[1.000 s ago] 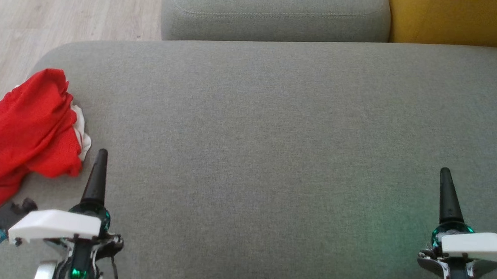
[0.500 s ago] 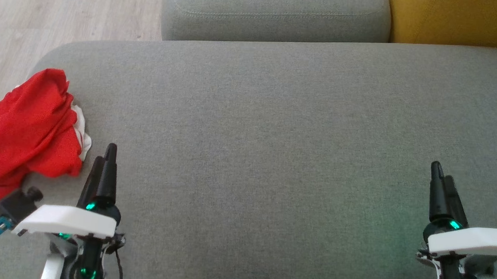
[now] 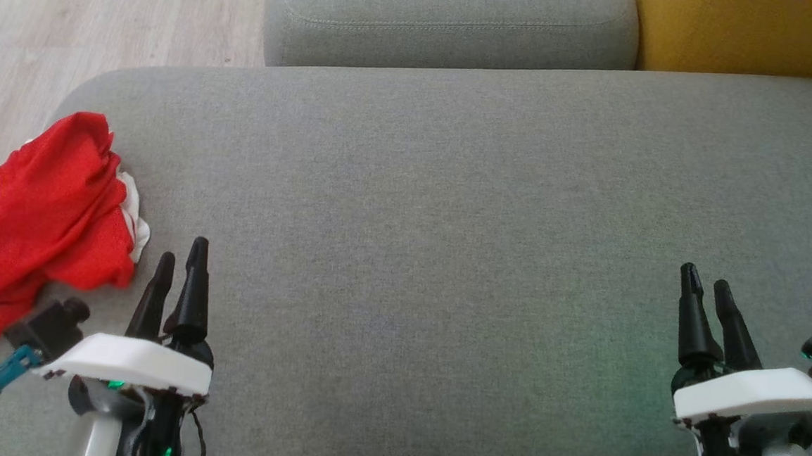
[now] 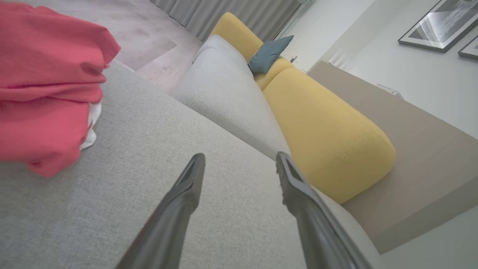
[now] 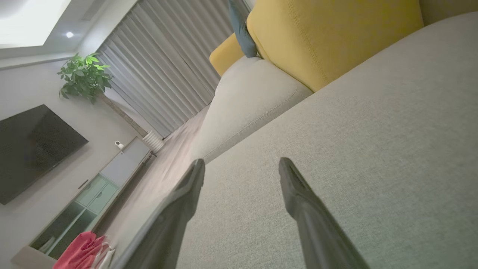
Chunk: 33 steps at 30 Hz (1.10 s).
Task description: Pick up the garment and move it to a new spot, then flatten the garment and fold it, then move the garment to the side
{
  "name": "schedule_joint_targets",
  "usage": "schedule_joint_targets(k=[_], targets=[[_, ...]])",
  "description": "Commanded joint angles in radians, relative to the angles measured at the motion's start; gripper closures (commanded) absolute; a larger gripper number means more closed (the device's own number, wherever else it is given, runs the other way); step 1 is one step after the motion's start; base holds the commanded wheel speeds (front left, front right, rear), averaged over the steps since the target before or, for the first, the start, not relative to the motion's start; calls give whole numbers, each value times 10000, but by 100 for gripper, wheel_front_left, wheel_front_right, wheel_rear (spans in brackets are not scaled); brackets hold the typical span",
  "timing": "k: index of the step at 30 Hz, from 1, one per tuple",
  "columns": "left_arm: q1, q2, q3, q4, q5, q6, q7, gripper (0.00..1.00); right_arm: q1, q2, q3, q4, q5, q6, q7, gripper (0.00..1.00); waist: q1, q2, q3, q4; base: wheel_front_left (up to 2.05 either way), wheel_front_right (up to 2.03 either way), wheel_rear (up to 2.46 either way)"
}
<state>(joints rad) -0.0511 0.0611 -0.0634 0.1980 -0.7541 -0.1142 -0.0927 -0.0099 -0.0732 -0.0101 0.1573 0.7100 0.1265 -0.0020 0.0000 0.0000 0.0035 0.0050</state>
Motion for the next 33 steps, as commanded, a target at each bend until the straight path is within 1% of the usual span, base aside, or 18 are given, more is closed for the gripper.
schedule_joint_targets(k=[1, 33], targets=[[-499, 217, 71, -360, 457, -3, -153, 0, -260, -160, 167, -439, -469, 26, -142, 0, 0, 0, -3, 17, 0, 0, 0], [-592, 374, -318, 212, 4279, 238, -1059, 0, -137, 121, 434, -493, -4554, 36, -536, 0, 0, 0, 137, -7, 0, 0, 0]])
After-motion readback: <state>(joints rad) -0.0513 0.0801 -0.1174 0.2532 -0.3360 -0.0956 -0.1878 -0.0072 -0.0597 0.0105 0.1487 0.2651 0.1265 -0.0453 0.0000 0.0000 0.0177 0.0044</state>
